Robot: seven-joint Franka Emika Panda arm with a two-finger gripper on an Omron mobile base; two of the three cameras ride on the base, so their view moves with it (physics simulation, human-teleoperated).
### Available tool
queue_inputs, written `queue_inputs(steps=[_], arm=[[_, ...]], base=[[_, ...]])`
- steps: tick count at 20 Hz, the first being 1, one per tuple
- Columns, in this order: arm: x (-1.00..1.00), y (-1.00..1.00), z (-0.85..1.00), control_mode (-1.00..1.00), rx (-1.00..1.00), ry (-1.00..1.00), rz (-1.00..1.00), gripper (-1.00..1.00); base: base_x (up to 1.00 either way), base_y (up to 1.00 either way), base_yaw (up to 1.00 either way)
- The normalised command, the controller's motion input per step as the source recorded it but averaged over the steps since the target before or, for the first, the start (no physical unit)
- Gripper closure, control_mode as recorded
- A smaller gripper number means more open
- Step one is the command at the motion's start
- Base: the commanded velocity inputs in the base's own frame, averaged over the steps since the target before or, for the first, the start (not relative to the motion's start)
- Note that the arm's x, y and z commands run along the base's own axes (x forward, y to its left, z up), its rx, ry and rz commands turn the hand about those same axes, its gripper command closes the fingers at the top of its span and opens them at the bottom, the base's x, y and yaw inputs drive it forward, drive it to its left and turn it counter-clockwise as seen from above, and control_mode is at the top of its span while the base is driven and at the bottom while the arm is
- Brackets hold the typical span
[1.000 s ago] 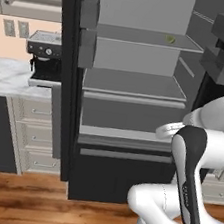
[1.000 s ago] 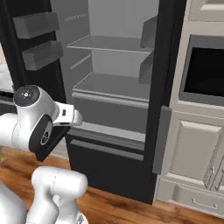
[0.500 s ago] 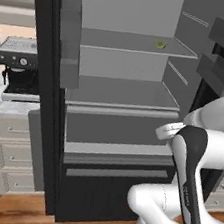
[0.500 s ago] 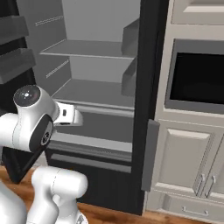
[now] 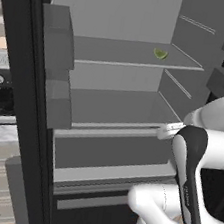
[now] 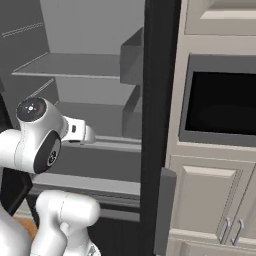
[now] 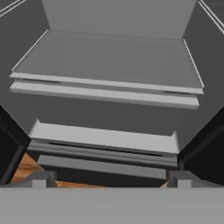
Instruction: Grab the lemon and lemon wedge from the fridge, place them in the blender, close the lid, and turn on the blender to create a marinade.
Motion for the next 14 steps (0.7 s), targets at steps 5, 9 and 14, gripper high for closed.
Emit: queue_inputs(steps=[5, 9, 14], arm=[[0.0, 0.0, 0.0, 1.0, 0.0, 0.0, 0.0, -1.0], [0.0, 0.0, 0.0, -1.0, 0.0, 0.0, 0.0, -1.0], [0.0, 0.02, 0.21, -1.0, 0.0, -0.08, 0.0, -1.0]], base=[[0.38, 0.21, -0.14], [0.0, 0.0, 0.0], [0.0, 0.0, 0.0]])
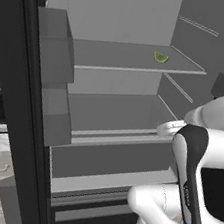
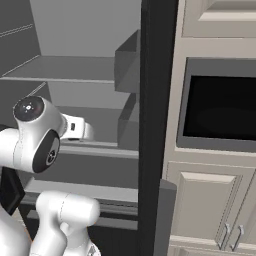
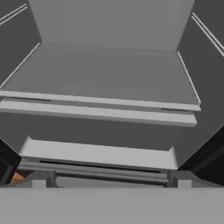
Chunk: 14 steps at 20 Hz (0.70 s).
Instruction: Grab the lemon and lemon wedge from the fridge, place them in the blender, close the lid, and turn on the blender to create a marinade.
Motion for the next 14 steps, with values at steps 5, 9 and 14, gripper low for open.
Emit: queue_inputs(steps=[5, 9, 14], arm=[[0.0, 0.01, 0.59, -1.0, 0.0, -0.25, 0.0, -1.0], [0.0, 0.03, 0.53, -1.0, 0.0, -0.27, -0.01, -1.0], [0.01, 0.02, 0.53, -1.0, 0.0, -0.08, -0.09, -1.0]], base=[[0.0, 0.0, 0.0], [0.0, 0.0, 0.0], [0.0, 0.0, 0.0]])
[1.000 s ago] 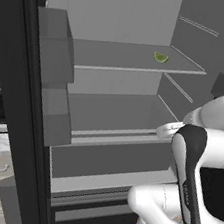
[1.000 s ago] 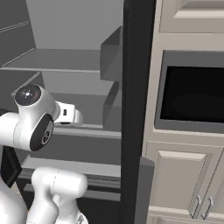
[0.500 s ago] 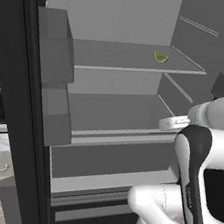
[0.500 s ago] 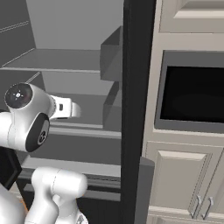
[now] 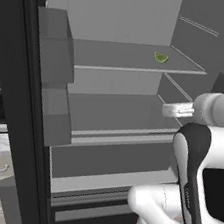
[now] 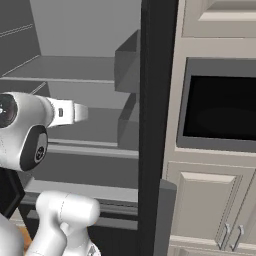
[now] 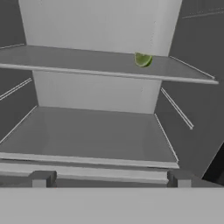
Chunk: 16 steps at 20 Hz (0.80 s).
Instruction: Grab the lemon and lemon wedge from the fridge, place them in the blender, close the lid, and turn on the blender to create a marinade.
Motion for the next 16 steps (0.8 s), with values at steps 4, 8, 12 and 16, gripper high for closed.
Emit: queue_inputs(steps=[4, 8, 12, 16], arm=[[0.17, 0.05, 0.39, -1.0, 0.0, 0.0, -0.13, -1.0], [0.15, 0.0, 0.34, -1.0, 0.0, 0.0, -0.14, -1.0], [0.22, 0.0, 0.22, -1.0, 0.06, 0.0, -0.13, -1.0], [0.33, -0.11, 0.03, -1.0, 0.14, 0.0, -0.14, -1.0]], base=[[0.0, 0.0, 0.0], [0.0, 0.0, 0.0], [0.0, 0.0, 0.0], [0.0, 0.0, 0.0]])
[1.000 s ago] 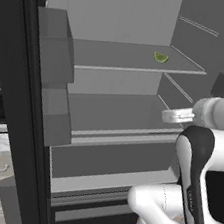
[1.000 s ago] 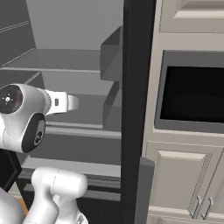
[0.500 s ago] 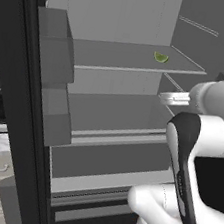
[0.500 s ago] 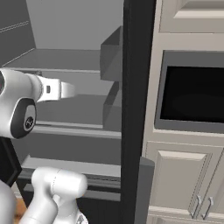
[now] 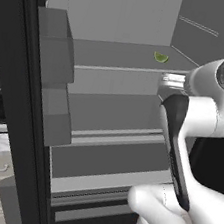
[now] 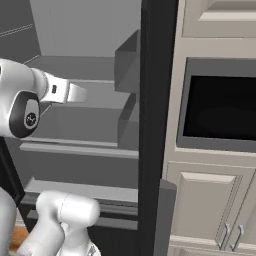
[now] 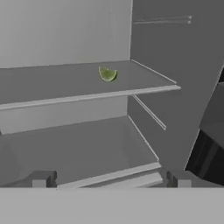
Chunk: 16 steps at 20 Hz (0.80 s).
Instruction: Grab the lemon and lemon wedge from the fridge, place them in the blender, close the lid, and turn on the blender to create a marinade.
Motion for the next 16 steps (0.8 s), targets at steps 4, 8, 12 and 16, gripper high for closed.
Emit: queue_inputs(steps=[4, 8, 12, 16], arm=[[0.35, -0.24, 0.17, -1.0, 0.17, 0.01, -0.11, -1.0], [0.3, -0.15, 0.25, -1.0, 0.13, 0.0, -0.04, -1.0], [0.21, 0.0, 0.05, -1.0, 0.01, 0.0, 0.0, -1.0], [0.31, 0.0, 0.0, -1.0, 0.0, 0.0, 0.0, -1.0]], base=[[0.0, 0.0, 0.0], [0.0, 0.0, 0.0], [0.0, 0.0, 0.0], [0.0, 0.0, 0.0]])
